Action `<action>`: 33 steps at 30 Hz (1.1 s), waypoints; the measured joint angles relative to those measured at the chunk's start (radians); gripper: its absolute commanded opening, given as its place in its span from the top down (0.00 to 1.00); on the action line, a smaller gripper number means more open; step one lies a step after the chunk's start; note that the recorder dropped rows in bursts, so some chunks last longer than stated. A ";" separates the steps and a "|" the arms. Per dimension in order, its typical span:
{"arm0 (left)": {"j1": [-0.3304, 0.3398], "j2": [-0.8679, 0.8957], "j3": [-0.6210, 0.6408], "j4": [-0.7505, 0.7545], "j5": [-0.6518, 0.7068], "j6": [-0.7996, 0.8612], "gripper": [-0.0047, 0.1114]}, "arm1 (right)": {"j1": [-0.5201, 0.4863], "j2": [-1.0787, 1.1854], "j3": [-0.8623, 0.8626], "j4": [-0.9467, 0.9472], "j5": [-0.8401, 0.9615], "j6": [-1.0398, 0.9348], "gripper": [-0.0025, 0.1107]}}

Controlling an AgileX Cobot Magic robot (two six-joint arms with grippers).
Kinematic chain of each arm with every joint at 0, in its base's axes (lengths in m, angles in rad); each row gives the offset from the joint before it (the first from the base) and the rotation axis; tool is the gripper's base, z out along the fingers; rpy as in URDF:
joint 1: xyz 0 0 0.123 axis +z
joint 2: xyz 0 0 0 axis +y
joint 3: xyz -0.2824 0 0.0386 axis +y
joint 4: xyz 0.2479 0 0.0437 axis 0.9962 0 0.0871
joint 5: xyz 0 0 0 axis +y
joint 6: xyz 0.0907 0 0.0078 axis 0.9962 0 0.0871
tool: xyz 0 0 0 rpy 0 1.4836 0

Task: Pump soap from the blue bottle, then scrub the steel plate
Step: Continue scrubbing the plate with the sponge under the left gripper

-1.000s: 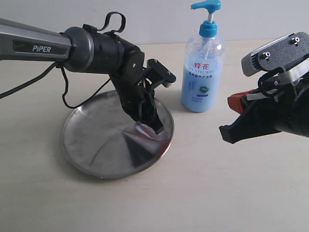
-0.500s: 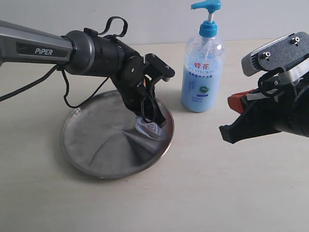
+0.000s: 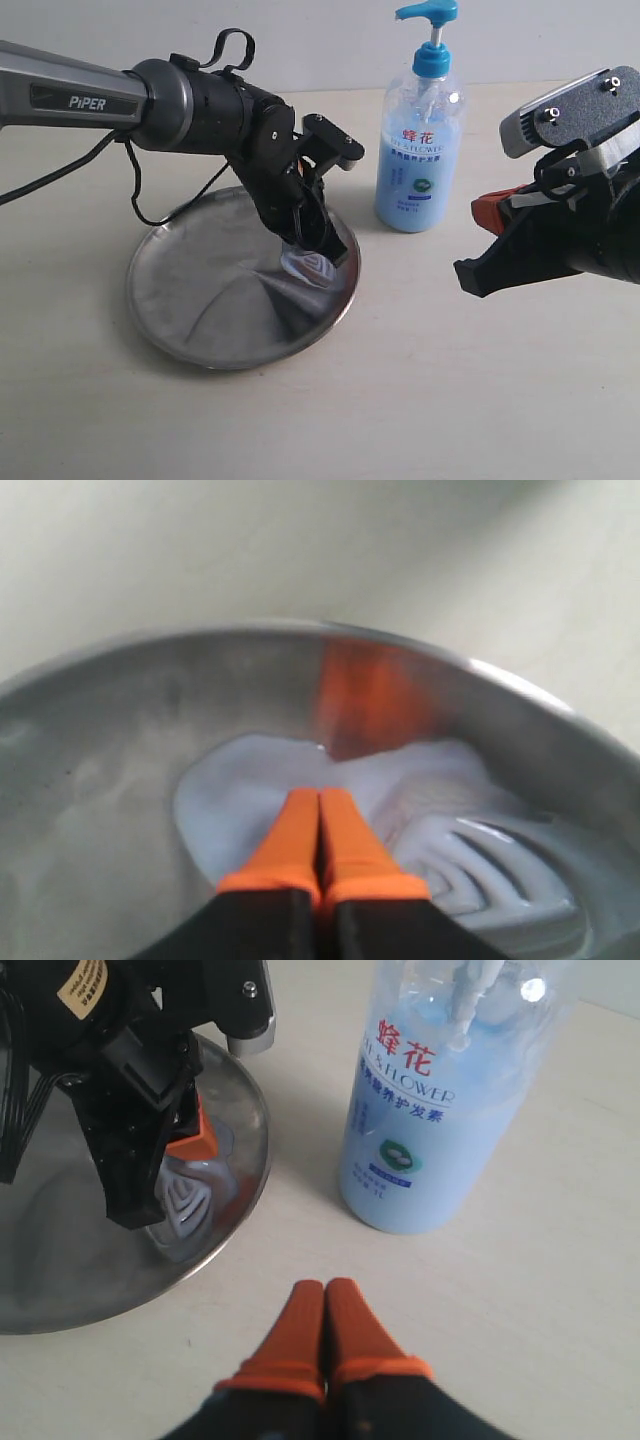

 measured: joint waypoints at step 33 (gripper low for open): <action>-0.006 -0.012 -0.005 -0.058 0.129 0.049 0.96 | 0.000 0.000 0.000 0.000 0.000 0.000 0.98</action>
